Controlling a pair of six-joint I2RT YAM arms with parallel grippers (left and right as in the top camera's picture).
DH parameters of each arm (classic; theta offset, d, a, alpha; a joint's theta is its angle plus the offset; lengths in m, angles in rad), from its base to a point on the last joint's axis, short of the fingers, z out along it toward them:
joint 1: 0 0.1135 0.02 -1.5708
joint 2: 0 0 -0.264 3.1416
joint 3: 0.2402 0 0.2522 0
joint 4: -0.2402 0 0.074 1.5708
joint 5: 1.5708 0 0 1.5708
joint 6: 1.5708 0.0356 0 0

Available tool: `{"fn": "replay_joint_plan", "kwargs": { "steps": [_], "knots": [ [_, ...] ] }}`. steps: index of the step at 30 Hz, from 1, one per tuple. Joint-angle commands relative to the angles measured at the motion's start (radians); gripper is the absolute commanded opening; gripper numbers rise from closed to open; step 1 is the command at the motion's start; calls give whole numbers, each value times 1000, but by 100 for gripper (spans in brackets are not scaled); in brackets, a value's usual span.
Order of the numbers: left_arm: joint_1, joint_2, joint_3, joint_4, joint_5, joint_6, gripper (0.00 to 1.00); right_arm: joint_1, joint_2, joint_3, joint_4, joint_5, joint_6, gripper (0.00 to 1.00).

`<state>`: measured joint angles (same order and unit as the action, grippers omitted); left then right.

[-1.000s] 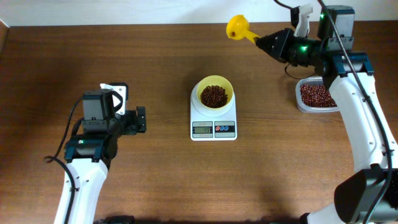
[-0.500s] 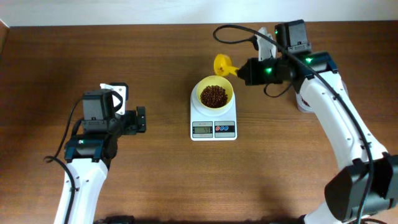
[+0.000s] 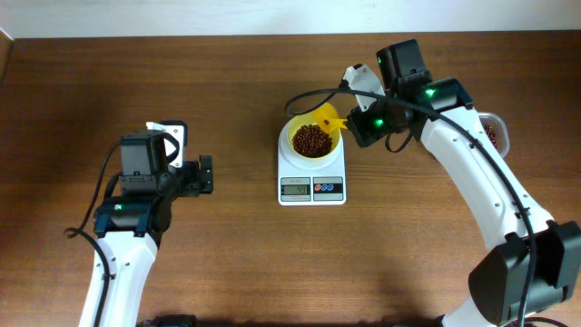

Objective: Scoop item into bowl and weigh 50g on scale

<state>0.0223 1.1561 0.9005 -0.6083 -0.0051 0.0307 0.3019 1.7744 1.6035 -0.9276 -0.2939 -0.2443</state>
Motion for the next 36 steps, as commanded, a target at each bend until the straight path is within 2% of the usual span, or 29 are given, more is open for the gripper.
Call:
{"fn": "replay_joint_plan", "kwargs": {
  "steps": [1, 4, 11, 36],
  "knots": [
    [5, 5, -3, 2, -7, 12, 99, 8, 11, 12, 6, 13, -97, 4],
    [5, 5, -3, 2, -7, 12, 99, 46, 11, 12, 29, 21, -157, 4],
    [5, 5, -3, 2, -7, 12, 99, 53, 11, 12, 29, 44, -179, 4],
    [5, 5, -3, 2, -7, 12, 99, 51, 11, 12, 29, 44, -178, 4]
  ]
}}
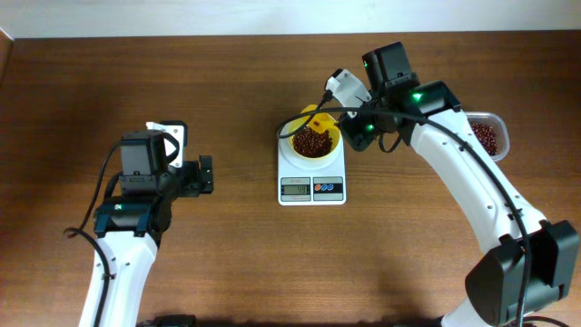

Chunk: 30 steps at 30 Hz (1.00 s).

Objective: Scoop item into bowl and weigh 50g on scale

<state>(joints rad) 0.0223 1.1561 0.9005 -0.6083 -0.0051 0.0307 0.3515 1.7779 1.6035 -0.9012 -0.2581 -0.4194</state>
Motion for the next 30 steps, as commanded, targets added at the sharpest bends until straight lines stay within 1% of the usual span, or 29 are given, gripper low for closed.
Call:
{"fn": "replay_joint_plan", "kwargs": {
  "steps": [1, 5, 6, 8, 9, 11, 12, 14, 18, 20, 21, 23, 24, 26, 27, 30],
  "knots": [
    [5, 5, -3, 2, -7, 12, 99, 2, 7, 12, 3, 8, 8, 4],
    [5, 5, -3, 2, -7, 12, 99, 2, 7, 12, 0, 12, -1, 4],
    [5, 5, -3, 2, -7, 12, 99, 2, 7, 12, -1, 46, -4, 4],
    [5, 5, -3, 2, -7, 12, 99, 3, 7, 13, 3, 91, -61, 4],
    [5, 5, -3, 2, -7, 12, 99, 6, 7, 14, 8, 91, -64, 4],
    [5, 5, -3, 2, -7, 12, 99, 34, 7, 14, 8, 95, -133, 4],
    [5, 5, -3, 2, -7, 12, 99, 53, 7, 14, 8, 137, -153, 4],
    [5, 5, -3, 2, -7, 12, 99, 75, 7, 14, 7, 200, -153, 4],
    [5, 5, -3, 2, -7, 12, 99, 101, 7, 14, 8, 194, -149, 4],
    [5, 5, -3, 2, -7, 12, 99, 100, 7, 14, 8, 128, -148, 4],
    [5, 5, -3, 2, -7, 12, 99, 99, 7, 15, 20, 71, -112, 4],
    [5, 5, -3, 2, -7, 12, 99, 77, 1, 15, 127, -19, 107, 4],
    [5, 5, -3, 2, -7, 12, 99, 34, -24, 21, 163, -31, 179, 4],
    [5, 5, -3, 2, -7, 12, 99, -43, -86, 35, 157, -31, 252, 4],
    [5, 5, -3, 2, -7, 12, 99, -113, -145, 35, 156, -31, 302, 4],
    [5, 5, -3, 2, -7, 12, 99, -265, -243, 35, 134, -108, 305, 4]
  ]
}}
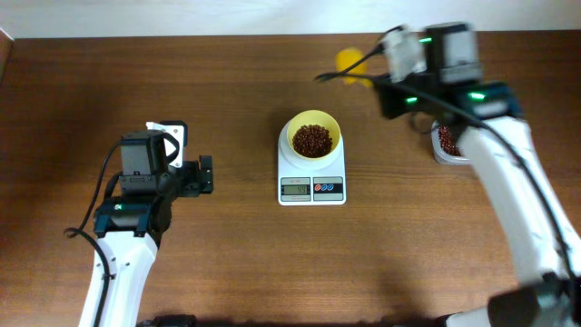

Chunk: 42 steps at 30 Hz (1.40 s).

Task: Scoop item into bowl and weigh 50g on scale
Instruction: 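Move the scoop with the right gripper back into the bean tub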

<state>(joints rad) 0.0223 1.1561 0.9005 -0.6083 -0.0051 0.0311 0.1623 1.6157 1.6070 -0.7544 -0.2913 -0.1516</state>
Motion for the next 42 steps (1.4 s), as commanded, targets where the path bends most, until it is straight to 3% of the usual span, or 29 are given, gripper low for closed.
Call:
{"fn": "replay_joint_plan", "kwargs": {
  "steps": [1, 7, 10, 18, 22, 34, 42],
  "knots": [
    [5, 5, -3, 2, -7, 12, 99, -120, -97, 32, -26, -97, 37, 4],
    [5, 5, -3, 2, -7, 12, 99, -373, -97, 31, -209, 10, 37, 4],
    [5, 5, -3, 2, -7, 12, 99, -430, -60, 29, -302, 69, 37, 4],
    [5, 5, -3, 2, -7, 12, 99, -432, 80, 20, -389, 242, 37, 4],
    [5, 5, -3, 2, -7, 12, 99, -425, 125, 19, -461, 229, 18, 4],
    [5, 5, -3, 2, -7, 12, 99, -380, 237, 19, -461, 166, 19, 4],
    [5, 5, -3, 2, -7, 12, 99, -380, 234, 91, -443, 278, 18, 4]
  ]
}}
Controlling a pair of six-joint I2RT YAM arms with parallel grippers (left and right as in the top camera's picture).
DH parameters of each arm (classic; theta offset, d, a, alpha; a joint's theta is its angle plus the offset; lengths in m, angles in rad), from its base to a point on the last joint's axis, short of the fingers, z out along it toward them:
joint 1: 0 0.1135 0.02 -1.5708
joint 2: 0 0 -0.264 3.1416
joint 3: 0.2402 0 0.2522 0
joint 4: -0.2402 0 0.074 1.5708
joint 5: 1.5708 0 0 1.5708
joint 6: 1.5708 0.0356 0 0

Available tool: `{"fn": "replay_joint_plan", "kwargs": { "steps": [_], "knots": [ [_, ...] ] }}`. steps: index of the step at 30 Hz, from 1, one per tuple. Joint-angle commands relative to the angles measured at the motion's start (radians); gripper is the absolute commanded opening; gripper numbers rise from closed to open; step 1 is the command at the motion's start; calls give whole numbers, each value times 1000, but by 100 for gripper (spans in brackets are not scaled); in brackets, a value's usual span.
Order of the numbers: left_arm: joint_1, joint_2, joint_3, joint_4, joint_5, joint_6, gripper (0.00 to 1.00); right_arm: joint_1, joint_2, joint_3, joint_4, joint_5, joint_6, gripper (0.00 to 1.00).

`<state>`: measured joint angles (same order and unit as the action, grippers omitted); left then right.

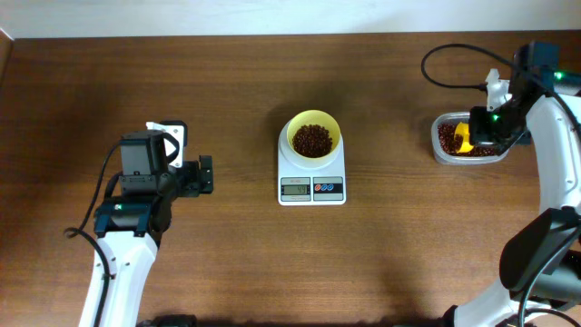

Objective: Scoop item into bowl and weigh 50g on scale

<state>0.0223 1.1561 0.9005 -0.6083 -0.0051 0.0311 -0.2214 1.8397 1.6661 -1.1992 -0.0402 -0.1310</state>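
A yellow bowl of dark red beans stands on a white scale at mid-table; its display cannot be read. At the right, a clear container holds more red beans. My right gripper is down over that container, shut on a yellow scoop that sits in the beans. My left gripper rests far to the left of the scale, apparently open, with nothing in it.
The brown wooden table runs to a pale wall at the back. A black cable loops above the right arm near the back edge.
My right gripper with the yellow scoop has moved from high near the table's back, left of the container, down into the bean container at the right. The left arm has not moved.
First my right gripper held the yellow scoop at the bowl's right rim, then over the bowl. Later it was away near the back of the table, scoop still in hand. Now the scoop sits in the bean container. The left arm stayed still throughout.
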Motion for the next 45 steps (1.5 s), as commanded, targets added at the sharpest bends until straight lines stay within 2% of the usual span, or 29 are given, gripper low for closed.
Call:
{"fn": "replay_joint_plan", "kwargs": {
  "steps": [1, 16, 23, 27, 29, 31, 36, 40, 45],
  "knots": [
    [5, 5, -3, 2, -7, 12, 99, 3, 7, 40, 2, 27, -3, 4],
    [5, 5, -3, 2, -7, 11, 99, -2, -1, 48, 5, 52, -51, 4],
    [5, 5, -3, 2, -7, 12, 99, -1, -62, 54, -18, 53, -82, 4],
    [5, 5, -3, 2, -7, 12, 99, -9, -62, 55, -14, 0, -78, 4],
    [5, 5, -3, 2, -7, 12, 99, -9, -62, 55, -16, 47, -85, 4],
    [5, 5, -3, 2, -7, 12, 99, -10, -62, 55, -12, -32, -71, 4],
    [5, 5, -3, 2, -7, 12, 99, -10, -62, 55, -17, -73, -66, 4],
    [5, 5, -3, 2, -7, 12, 99, -19, -62, 54, -16, -89, 14, 4],
    [5, 5, -3, 2, -7, 12, 99, -167, -62, 54, -29, -403, 31, 4]
  ]
}}
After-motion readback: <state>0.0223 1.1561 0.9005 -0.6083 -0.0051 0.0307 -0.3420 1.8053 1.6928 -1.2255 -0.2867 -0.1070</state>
